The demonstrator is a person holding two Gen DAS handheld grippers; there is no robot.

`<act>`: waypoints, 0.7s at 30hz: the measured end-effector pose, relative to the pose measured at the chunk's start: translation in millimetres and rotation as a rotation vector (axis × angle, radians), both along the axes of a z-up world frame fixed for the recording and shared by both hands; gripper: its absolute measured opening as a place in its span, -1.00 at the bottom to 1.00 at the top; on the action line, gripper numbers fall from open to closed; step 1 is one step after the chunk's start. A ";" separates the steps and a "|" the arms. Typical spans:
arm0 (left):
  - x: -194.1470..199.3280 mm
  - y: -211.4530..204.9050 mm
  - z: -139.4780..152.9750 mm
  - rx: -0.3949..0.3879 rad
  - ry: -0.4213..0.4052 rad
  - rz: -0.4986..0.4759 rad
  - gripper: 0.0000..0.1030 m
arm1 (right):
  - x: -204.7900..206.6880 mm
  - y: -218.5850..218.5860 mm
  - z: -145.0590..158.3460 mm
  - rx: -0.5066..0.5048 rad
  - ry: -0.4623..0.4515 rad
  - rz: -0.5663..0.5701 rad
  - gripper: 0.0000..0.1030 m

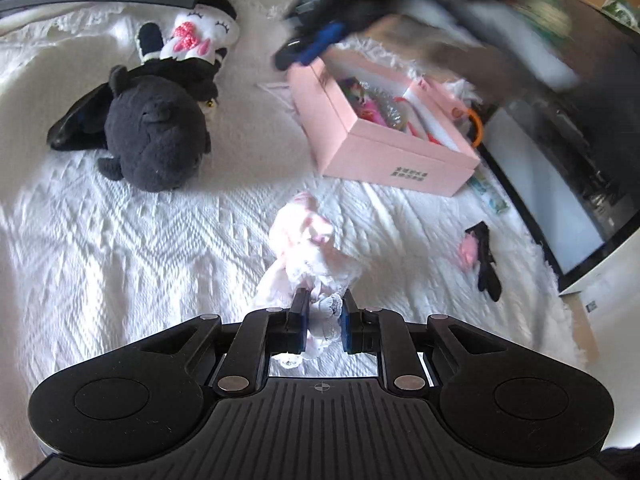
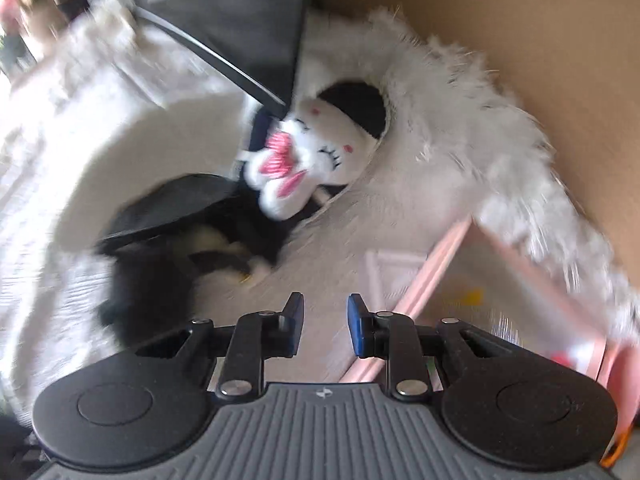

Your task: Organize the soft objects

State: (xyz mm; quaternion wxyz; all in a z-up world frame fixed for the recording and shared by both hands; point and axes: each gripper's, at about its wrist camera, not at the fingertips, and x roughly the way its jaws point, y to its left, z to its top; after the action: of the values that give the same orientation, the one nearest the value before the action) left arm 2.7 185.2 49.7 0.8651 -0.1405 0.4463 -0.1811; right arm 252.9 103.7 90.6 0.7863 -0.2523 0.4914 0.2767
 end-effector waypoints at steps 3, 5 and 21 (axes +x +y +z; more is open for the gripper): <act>-8.4 7.9 -3.9 -0.041 -0.019 0.028 -0.65 | 35.0 27.3 -29.3 -0.152 0.054 0.020 -0.55; -13.9 14.2 -7.8 -0.066 -0.021 0.049 -0.65 | 48.6 36.6 -47.3 -0.252 0.044 0.024 -0.55; -18.3 15.2 -12.0 -0.092 0.001 0.069 -0.64 | -9.0 21.3 3.2 -0.093 -0.002 0.087 -0.94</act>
State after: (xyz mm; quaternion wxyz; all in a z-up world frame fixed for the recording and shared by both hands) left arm -15.6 200.4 37.6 0.8631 -0.1955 0.4329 -0.1715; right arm 243.9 124.9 93.8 0.7614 -0.3098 0.4916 0.2874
